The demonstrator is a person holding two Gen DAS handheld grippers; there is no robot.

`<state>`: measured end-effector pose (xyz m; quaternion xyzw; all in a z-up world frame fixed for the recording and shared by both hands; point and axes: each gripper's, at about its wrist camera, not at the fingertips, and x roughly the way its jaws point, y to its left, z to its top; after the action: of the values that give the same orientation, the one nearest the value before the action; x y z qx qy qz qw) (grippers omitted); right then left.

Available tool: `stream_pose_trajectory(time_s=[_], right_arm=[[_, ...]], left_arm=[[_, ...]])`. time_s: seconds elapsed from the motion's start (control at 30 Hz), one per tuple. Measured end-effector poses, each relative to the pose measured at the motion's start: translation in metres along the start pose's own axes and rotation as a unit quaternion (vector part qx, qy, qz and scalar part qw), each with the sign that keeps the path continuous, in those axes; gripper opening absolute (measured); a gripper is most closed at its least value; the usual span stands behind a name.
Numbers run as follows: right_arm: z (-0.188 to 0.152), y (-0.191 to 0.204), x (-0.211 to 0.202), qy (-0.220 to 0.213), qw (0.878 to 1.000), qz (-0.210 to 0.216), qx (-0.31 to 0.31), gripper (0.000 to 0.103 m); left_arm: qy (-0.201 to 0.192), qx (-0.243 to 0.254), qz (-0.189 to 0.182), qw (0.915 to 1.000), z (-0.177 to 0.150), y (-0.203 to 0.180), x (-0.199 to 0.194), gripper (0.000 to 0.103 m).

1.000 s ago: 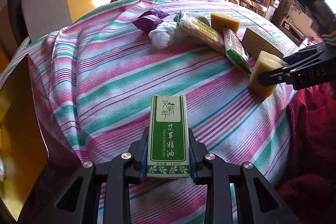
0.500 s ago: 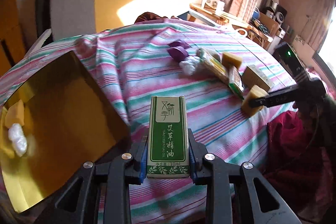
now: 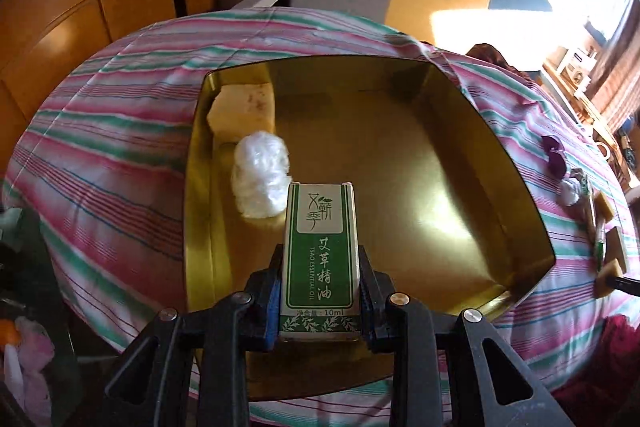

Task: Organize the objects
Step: 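Place the green oil box in the gold tray and open the left gripper, then carry the yellow sponge into the gold tray and release it with the right gripper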

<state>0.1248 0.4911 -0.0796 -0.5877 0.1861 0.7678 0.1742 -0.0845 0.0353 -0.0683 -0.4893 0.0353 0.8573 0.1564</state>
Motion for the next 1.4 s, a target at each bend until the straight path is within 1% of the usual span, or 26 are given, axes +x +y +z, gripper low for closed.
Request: stream_pose_trajectory(time_s=[0.23, 0.27, 0.33, 0.4, 0.43, 0.53, 0.63, 0.7, 0.77, 0.87, 0.97, 1.13, 1.27, 1.4], right_arm=[[0.001, -0.002, 0.0, 0.0, 1.0, 0.003, 0.003, 0.068], [0.001, -0.002, 0.0, 0.0, 1.0, 0.002, 0.003, 0.068], [0.001, -0.002, 0.0, 0.0, 1.0, 0.002, 0.002, 0.068], [0.001, -0.002, 0.0, 0.0, 1.0, 0.001, 0.001, 0.068], [0.0, -0.002, 0.0, 0.0, 1.0, 0.001, 0.001, 0.068], [-0.001, -0.001, 0.0, 0.0, 1.0, -0.001, 0.0, 0.068], [-0.001, -0.001, -0.002, -0.005, 1.0, -0.001, 0.004, 0.067], [-0.001, -0.004, -0.008, -0.021, 1.0, 0.005, 0.017, 0.067], [-0.004, -0.011, -0.024, -0.058, 0.998, 0.006, 0.034, 0.066], [-0.008, -0.006, -0.047, -0.106, 0.993, 0.027, 0.046, 0.066], [-0.002, 0.029, -0.063, -0.135, 0.99, 0.046, 0.011, 0.066], [0.017, 0.113, -0.081, -0.164, 0.979, 0.092, -0.074, 0.067], [0.027, 0.198, -0.079, -0.162, 0.966, 0.131, -0.15, 0.067], [0.028, 0.278, -0.061, -0.142, 0.953, 0.155, -0.219, 0.067]], left_arm=[[0.014, -0.007, 0.025, 0.9996, -0.011, 0.008, 0.007, 0.031], [0.012, -0.006, 0.031, 0.9994, -0.013, 0.008, 0.007, 0.033], [0.009, -0.007, 0.04, 0.9992, -0.014, 0.009, 0.004, 0.04], [0.002, -0.002, 0.053, 0.9986, -0.016, 0.007, 0.001, 0.052], [-0.004, 0.0, 0.059, 0.9982, -0.015, 0.008, -0.001, 0.053], [-0.023, 0.007, 0.071, 0.9972, -0.017, 0.008, -0.01, 0.053], [-0.038, 0.0, 0.071, 0.9967, -0.018, 0.008, -0.019, 0.053], [-0.049, -0.003, 0.071, 0.9963, -0.02, 0.009, -0.026, 0.053], [-0.058, -0.007, 0.068, 0.996, -0.019, 0.01, -0.032, 0.053], [-0.071, -0.011, 0.063, 0.9954, -0.018, 0.012, -0.041, 0.053], [-0.08, -0.014, 0.06, 0.9949, -0.018, 0.013, -0.048, 0.054], [-0.084, -0.029, 0.051, 0.9947, -0.021, 0.021, -0.053, 0.054], [-0.091, -0.055, 0.055, 0.9928, -0.023, 0.039, -0.057, 0.054], [-0.096, -0.083, 0.07, 0.9894, -0.026, 0.063, -0.062, 0.055]])
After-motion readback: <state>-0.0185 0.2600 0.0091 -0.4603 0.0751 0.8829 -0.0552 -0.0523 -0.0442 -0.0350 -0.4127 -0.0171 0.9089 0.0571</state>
